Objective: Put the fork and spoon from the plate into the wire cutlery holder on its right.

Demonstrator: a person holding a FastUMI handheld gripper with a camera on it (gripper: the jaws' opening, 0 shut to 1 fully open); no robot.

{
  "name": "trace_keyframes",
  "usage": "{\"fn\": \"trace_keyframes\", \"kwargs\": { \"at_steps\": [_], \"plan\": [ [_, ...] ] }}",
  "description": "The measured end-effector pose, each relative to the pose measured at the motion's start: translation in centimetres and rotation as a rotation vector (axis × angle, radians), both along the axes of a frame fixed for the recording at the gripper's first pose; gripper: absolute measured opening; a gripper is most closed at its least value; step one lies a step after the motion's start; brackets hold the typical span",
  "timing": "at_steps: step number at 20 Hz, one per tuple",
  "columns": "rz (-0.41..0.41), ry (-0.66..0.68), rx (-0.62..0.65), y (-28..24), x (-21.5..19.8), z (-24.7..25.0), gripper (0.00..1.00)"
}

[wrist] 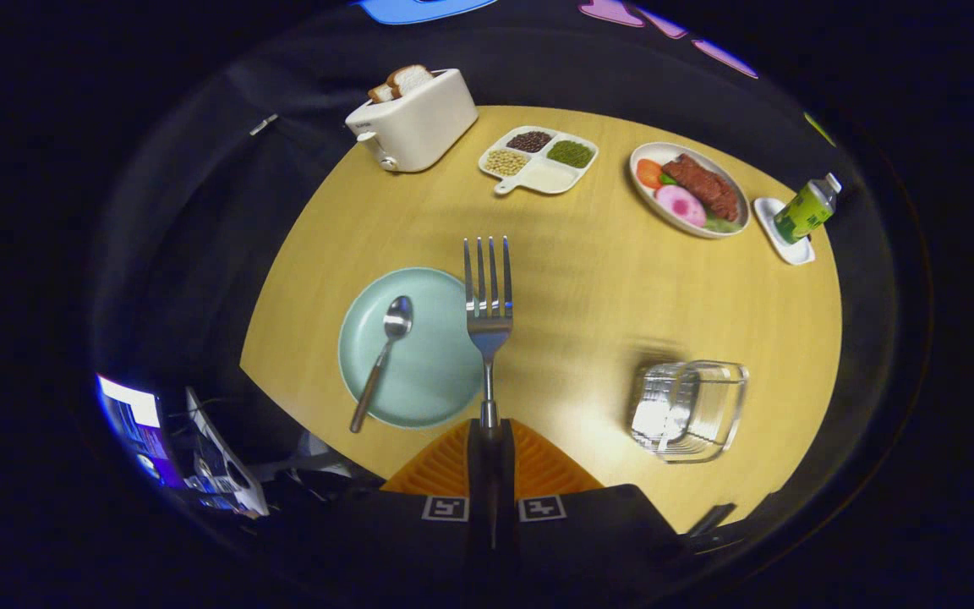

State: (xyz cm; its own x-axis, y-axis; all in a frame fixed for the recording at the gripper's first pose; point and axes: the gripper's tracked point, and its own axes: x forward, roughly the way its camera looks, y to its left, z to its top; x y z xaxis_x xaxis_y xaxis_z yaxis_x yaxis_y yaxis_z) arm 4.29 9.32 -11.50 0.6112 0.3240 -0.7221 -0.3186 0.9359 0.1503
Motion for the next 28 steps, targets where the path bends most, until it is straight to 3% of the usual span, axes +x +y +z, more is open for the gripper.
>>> {"fn": "trace_keyframes", "kwargs": {
  "at_steps": [4, 10, 14, 18, 26, 28],
  "plan": [
    [0.029, 0.099, -0.145, -8.7, -1.1, 0.4, 0.06],
    [0.079, 0.426, -0.354, -15.5, -2.2, -4.7, 0.06],
    [0.140, 0.593, -0.478, -16.3, -3.5, -6.8, 0.07],
    [0.149, 0.650, -0.588, -16.5, -2.4, -7.9, 0.06],
    [0.098, 0.707, -0.601, -15.9, -0.4, -9.0, 0.06],
    [0.093, 0.687, -0.591, -15.6, 0.1, -8.8, 0.10]
  ]
}}
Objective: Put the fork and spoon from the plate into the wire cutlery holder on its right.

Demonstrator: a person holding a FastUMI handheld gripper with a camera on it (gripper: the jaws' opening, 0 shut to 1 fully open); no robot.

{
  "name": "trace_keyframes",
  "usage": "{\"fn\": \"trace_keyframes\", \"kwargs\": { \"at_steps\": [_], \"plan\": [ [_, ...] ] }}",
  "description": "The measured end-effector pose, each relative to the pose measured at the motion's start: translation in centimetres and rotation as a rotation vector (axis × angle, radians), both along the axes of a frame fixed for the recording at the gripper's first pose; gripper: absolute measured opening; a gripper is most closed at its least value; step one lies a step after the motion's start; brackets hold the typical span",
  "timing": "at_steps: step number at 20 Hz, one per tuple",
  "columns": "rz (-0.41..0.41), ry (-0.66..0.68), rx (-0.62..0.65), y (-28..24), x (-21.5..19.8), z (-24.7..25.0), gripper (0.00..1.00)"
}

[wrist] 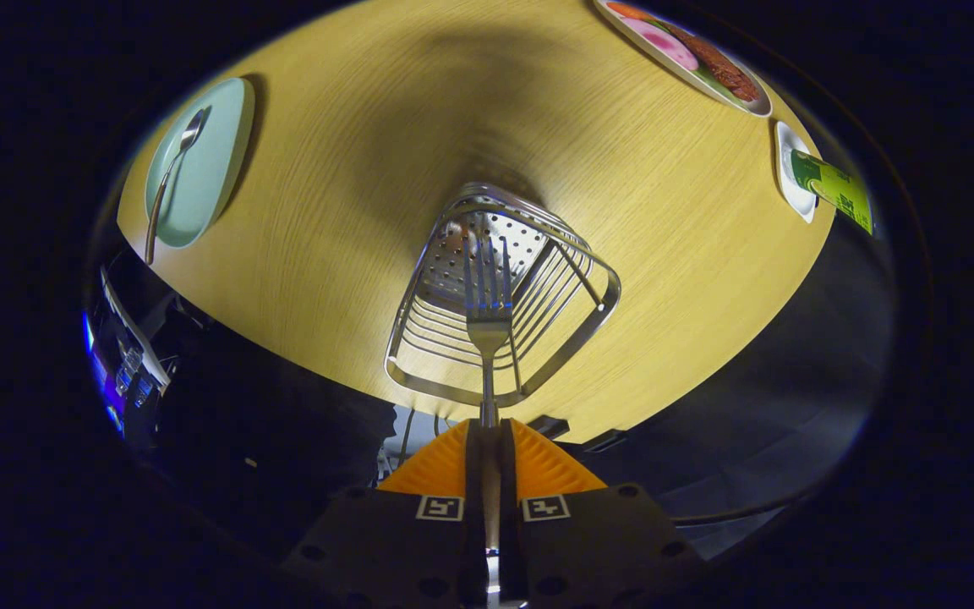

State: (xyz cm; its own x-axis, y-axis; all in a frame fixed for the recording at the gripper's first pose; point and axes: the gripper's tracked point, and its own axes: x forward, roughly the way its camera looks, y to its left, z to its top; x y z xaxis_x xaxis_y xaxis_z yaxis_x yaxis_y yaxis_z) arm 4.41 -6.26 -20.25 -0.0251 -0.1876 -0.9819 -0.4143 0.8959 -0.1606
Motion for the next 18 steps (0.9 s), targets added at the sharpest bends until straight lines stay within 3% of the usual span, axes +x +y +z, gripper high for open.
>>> {"fn": "trace_keyframes", "kwargs": {
  "at_steps": [3, 6, 8, 14, 18],
  "plan": [
    [-0.004, -0.042, 0.026, 0.1, 0.6, -0.1, 0.15],
    [0.004, -0.103, 0.084, 0.1, 0.8, 0.5, 0.39],
    [-0.010, -0.194, 0.151, 0.4, 1.1, 1.3, 0.47],
    [-0.107, -0.547, 0.361, 1.8, 0.9, 6.7, 0.49],
    [-0.123, -0.744, 0.593, 9.6, 0.0, 11.5, 0.54]
  ]
}}
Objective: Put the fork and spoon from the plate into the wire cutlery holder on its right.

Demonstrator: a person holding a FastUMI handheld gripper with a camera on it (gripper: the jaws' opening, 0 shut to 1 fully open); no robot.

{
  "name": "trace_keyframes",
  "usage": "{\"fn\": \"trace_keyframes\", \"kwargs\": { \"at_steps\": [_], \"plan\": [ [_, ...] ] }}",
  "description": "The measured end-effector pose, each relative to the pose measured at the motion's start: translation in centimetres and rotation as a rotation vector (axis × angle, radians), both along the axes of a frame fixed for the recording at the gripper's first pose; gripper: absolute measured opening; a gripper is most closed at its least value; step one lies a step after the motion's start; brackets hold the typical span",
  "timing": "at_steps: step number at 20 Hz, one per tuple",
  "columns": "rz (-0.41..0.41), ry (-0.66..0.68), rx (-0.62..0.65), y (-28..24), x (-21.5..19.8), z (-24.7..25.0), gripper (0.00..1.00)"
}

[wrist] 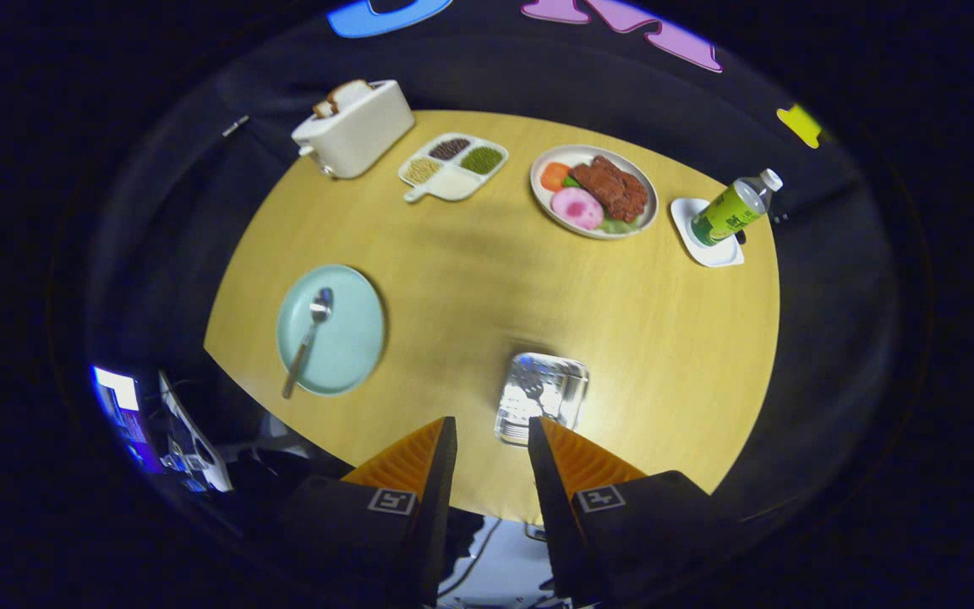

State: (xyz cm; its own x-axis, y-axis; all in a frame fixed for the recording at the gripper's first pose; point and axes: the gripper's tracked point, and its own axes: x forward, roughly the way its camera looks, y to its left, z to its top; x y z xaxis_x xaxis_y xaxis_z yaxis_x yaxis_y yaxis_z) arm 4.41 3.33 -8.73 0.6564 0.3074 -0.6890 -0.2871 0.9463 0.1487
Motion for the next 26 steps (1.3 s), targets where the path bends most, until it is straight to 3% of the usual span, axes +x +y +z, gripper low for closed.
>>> {"fn": "trace_keyframes", "kwargs": {
  "at_steps": [4, 10, 16, 23, 26],
  "plan": [
    [0.078, -0.069, 0.144, 11.2, -1.0, 1.0, 0.54],
    [0.142, 0.034, 0.163, 24.5, 0.9, -6.0, 0.54],
    [0.078, 0.141, 0.101, 28.9, 4.0, -13.1, 0.54],
    [0.001, 0.168, 0.039, 29.0, 6.5, -16.2, 0.54],
    [-0.003, 0.193, 0.069, 29.1, 6.7, -16.4, 0.11]
  ]
}}
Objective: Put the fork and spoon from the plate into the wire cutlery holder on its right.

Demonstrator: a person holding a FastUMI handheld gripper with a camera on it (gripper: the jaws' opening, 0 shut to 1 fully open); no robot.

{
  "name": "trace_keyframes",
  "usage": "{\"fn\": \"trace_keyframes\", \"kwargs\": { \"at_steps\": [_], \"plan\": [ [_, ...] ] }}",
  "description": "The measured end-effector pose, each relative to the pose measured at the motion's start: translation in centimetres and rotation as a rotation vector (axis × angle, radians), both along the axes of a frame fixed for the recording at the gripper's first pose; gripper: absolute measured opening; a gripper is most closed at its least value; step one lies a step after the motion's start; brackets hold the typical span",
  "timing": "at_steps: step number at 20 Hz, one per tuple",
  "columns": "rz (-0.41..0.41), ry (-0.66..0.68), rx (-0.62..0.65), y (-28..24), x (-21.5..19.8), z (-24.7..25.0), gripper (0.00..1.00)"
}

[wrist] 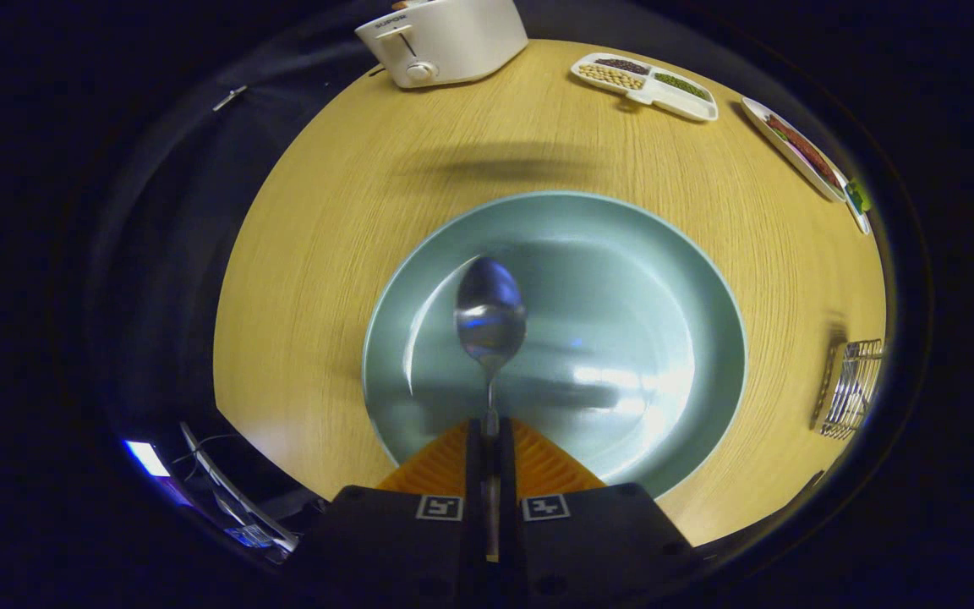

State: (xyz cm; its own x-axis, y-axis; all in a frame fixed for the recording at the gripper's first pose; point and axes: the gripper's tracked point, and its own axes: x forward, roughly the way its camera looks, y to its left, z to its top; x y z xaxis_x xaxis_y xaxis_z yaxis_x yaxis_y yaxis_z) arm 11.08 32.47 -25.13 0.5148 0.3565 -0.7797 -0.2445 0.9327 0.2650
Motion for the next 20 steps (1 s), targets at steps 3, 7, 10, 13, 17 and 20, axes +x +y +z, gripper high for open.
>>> {"fn": "trace_keyframes", "kwargs": {
  "at_steps": [3, 7, 10, 13, 17, 20],
  "plan": [
    [0.032, -0.005, 0.065, -0.4, -0.8, 1.2, 0.07],
    [0.058, -0.035, 0.163, -3.2, -2.8, 6.4, 0.07],
    [0.073, -0.067, 0.163, -9.0, -4.2, 10.5, 0.07],
    [0.057, -0.081, 0.131, -16.8, -5.4, 14.2, 0.07],
    [0.028, -0.074, 0.004, -27.0, -7.0, 15.6, 0.07],
    [0.049, -0.007, -0.100, -32.5, -8.7, 15.1, 0.07]
  ]
}}
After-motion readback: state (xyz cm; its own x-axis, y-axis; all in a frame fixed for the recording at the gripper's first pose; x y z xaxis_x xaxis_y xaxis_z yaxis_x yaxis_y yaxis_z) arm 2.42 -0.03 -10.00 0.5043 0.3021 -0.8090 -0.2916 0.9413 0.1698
